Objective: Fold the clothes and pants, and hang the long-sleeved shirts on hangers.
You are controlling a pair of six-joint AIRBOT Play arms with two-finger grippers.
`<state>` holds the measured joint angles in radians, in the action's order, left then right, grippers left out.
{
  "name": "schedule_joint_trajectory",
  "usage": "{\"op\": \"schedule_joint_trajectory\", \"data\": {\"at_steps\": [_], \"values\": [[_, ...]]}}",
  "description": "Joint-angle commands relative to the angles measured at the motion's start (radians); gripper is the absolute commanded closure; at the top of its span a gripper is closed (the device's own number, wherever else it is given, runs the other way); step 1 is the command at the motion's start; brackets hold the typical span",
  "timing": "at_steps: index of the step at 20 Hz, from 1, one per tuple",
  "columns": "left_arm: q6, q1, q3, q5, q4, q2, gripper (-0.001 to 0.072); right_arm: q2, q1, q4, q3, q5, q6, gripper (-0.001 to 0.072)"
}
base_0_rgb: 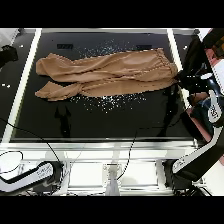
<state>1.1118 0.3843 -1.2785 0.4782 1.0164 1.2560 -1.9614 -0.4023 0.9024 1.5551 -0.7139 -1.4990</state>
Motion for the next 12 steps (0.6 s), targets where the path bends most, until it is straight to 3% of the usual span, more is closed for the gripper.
{"op": "schedule_joint_trajectory", "data": {"at_steps": [1, 4, 5, 10, 12], "values": [[0.0, 0.0, 0.0, 0.047, 0.0, 0.014, 0.0029, -0.005, 0.023, -0.019, 0.026, 0.001, 0.001, 0.0368], [0.0, 0.0, 0.0, 0.089, 0.0, 0.037, 0.0029, -0.003, 0.036, -0.018, 0.028, 0.01, 0.001, 0.0647], [0.0, 0.0, 0.0, 0.099, 0.0, 0.042, 0.0029, 0.0, 0.036, -0.016, 0.028, 0.008, 0.001, 0.0676], [0.019, 0.023, 0.0, 0.194, 0.003, 0.019, 0.0033, 0.108, 0.033, 0.085, 0.028, -0.028, 0.001, 0.0677], [0.019, 0.049, 0.0, 0.294, 0.003, 0.011, 0.0092, 0.19, 0.033, 0.167, 0.028, -0.066, 0.001, 0.0677]]}}
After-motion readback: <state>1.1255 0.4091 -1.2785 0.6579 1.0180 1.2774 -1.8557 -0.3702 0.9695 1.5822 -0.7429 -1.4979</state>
